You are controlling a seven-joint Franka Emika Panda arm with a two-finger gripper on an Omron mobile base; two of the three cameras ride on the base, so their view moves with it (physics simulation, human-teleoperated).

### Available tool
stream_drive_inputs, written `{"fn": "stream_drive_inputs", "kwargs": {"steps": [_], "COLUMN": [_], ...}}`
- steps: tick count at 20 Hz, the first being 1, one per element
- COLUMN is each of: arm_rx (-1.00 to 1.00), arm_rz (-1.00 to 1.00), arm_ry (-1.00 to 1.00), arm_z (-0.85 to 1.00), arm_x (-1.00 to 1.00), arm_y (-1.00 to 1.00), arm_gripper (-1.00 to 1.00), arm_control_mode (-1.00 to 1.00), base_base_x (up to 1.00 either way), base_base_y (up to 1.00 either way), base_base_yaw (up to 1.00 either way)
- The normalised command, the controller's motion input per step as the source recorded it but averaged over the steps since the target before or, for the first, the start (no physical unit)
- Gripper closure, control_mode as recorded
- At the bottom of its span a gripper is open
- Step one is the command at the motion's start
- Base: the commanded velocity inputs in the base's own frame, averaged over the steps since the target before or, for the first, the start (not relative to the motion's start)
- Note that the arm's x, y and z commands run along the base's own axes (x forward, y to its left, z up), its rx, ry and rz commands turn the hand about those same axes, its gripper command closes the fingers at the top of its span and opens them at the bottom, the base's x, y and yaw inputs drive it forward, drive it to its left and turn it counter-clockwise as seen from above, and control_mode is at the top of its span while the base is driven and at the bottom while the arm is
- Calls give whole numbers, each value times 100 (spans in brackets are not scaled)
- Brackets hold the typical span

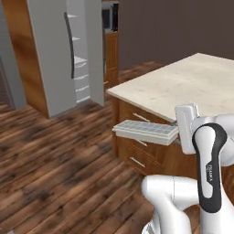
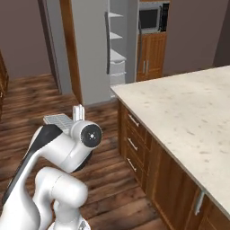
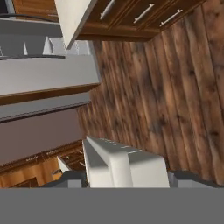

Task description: The ice cube tray has been filled with water. Take the tray and place it in the freezer to make ice. Close the freezer door after placing the tray.

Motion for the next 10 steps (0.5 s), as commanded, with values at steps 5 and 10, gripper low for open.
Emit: {"fn": "stream_drive_inputs", "kwargs": {"steps": [5, 10], "arm_rx": [0, 0], "arm_rz": [0, 0], "arm_ry": [0, 0], "arm_z": [0, 0], "arm_x": [0, 0], "arm_y": [0, 0], "arm_gripper": [100, 100], "arm_control_mode": [100, 100], "base_base_x": [91, 82], "base_base_y": [33, 27], "base_base_yaw": [-1, -4]}}
